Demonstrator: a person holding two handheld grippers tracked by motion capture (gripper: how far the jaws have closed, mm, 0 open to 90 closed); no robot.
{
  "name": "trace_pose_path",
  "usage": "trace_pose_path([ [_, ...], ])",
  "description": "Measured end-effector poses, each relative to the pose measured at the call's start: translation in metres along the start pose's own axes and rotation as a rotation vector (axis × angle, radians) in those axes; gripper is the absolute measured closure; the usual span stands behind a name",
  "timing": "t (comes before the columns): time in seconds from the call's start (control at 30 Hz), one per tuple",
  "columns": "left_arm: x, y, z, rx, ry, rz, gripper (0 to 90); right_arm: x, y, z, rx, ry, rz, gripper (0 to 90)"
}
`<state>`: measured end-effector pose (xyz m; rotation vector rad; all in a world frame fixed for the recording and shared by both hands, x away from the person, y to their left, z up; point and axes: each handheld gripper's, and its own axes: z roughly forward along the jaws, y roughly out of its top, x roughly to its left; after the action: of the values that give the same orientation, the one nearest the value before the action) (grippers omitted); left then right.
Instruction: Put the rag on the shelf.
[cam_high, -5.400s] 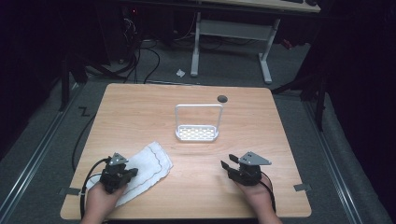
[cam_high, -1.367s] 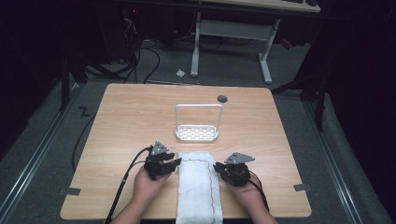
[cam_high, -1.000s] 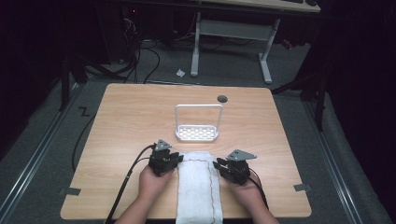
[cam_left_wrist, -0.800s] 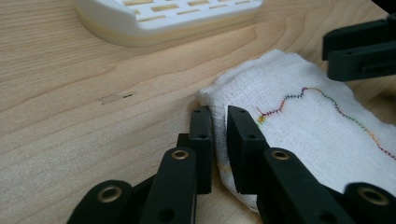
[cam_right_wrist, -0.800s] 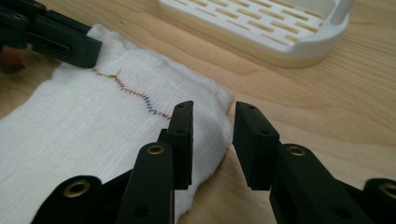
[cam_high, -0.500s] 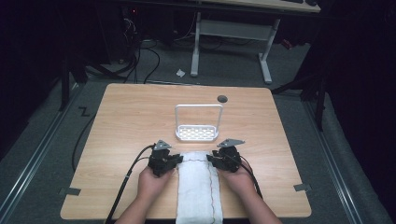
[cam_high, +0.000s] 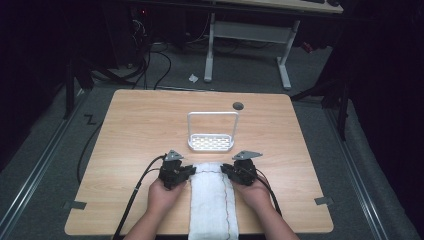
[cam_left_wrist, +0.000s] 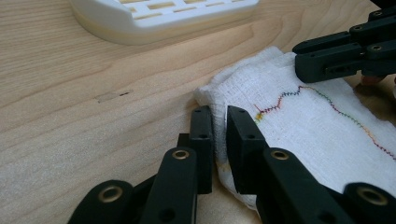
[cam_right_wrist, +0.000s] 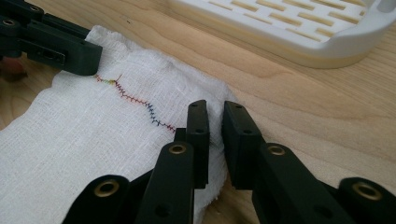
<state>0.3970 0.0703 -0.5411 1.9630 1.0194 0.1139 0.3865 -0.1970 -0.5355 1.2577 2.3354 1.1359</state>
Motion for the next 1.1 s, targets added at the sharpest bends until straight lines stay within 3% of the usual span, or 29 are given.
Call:
trace_pose_path([
  [0.13, 0.0, 0.0, 0.0, 0.003, 0.001, 0.006, 82.2, 0.004, 0.0, 0.0, 0.005, -0.018, -0.022, 83.4],
  [0.3, 0.001, 0.0, 0.0, 0.004, -0.009, 0.0, 82.9, 0.002, 0.001, 0.0, 0.003, -0.008, -0.02, 84.3],
  [0.7, -0.001, -0.002, -0.003, -0.015, -0.015, 0.01, 85.1, 0.01, 0.003, -0.013, -0.055, -0.027, -0.041, 84.5],
  [1.1, -0.008, -0.003, -0.013, -0.106, -0.028, 0.077, 85.8, 0.015, 0.004, -0.03, -0.121, -0.028, -0.045, 84.5],
])
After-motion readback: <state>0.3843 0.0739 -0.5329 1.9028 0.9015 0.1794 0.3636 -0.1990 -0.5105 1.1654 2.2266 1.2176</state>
